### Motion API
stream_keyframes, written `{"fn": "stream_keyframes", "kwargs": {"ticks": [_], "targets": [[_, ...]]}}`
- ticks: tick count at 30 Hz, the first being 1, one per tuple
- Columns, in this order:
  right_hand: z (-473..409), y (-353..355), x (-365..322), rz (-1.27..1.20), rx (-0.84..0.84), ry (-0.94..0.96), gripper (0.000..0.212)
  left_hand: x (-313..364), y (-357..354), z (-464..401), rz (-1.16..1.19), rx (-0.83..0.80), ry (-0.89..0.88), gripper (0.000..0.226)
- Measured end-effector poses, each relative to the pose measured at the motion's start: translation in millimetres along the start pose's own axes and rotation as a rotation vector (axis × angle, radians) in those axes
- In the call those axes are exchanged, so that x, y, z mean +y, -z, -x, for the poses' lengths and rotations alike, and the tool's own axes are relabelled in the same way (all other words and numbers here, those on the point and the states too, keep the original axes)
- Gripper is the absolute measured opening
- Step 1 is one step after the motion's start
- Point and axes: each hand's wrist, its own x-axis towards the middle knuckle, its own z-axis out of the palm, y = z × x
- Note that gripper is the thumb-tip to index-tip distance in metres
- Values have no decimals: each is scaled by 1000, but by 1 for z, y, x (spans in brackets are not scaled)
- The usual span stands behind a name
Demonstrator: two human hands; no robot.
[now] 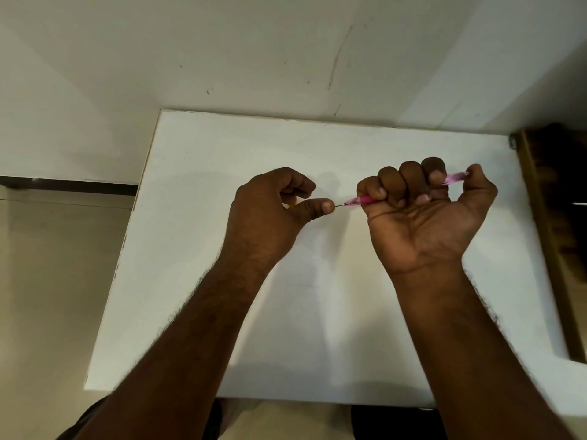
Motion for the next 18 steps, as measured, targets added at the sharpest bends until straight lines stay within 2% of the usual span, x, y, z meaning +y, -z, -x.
{"fn": "stream_keyframes", "kwargs": {"ticks": [8,13,18], "targets": [[-1,2,0,30,-7,-4,49,1,-2,0,-5,7,-11,37],[-3,3,-1,46,-4,-18,56,-2,2,-2,-8,22,-2,29],[-3,4,-1,62,-16,-20,51,-3,3,-2,-22,21,21,21]]}}
